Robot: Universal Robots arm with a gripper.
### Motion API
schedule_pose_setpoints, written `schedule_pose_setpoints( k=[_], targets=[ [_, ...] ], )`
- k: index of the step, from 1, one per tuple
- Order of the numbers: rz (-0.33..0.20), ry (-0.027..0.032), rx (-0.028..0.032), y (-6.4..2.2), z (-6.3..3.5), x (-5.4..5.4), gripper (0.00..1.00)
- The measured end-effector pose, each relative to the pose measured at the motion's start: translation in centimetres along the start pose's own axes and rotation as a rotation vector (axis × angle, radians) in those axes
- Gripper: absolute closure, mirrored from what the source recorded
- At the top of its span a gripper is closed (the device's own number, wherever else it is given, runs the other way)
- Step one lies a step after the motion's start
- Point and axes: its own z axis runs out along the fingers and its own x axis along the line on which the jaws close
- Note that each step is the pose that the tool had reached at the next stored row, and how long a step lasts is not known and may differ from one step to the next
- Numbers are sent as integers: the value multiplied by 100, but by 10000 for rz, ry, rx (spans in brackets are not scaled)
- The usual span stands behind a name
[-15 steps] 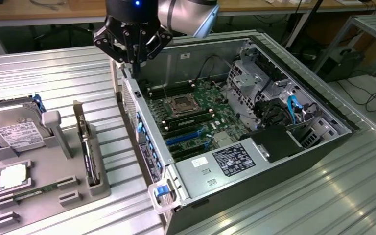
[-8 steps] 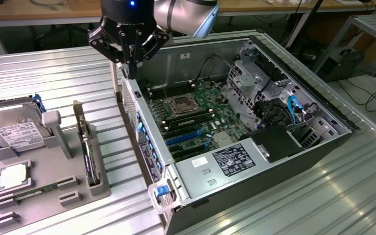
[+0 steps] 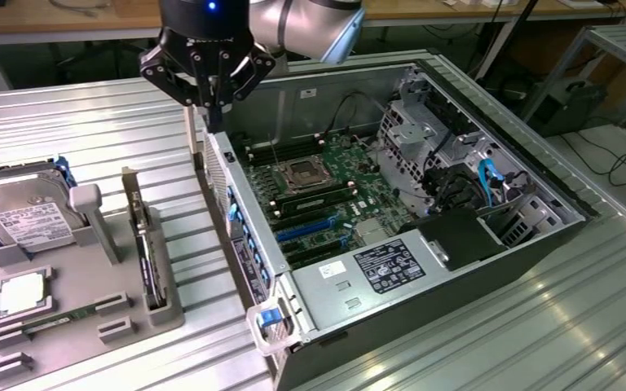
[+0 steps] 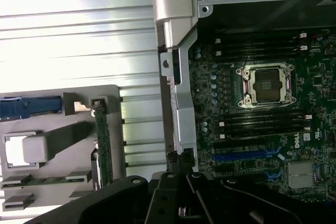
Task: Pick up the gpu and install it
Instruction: 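Reach for the gpu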
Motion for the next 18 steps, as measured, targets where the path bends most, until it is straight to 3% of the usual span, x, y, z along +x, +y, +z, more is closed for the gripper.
schedule_pose_setpoints(
  k=[18],
  targets=[
    [0, -1, 0, -14, -4, 144, 89]
  ],
)
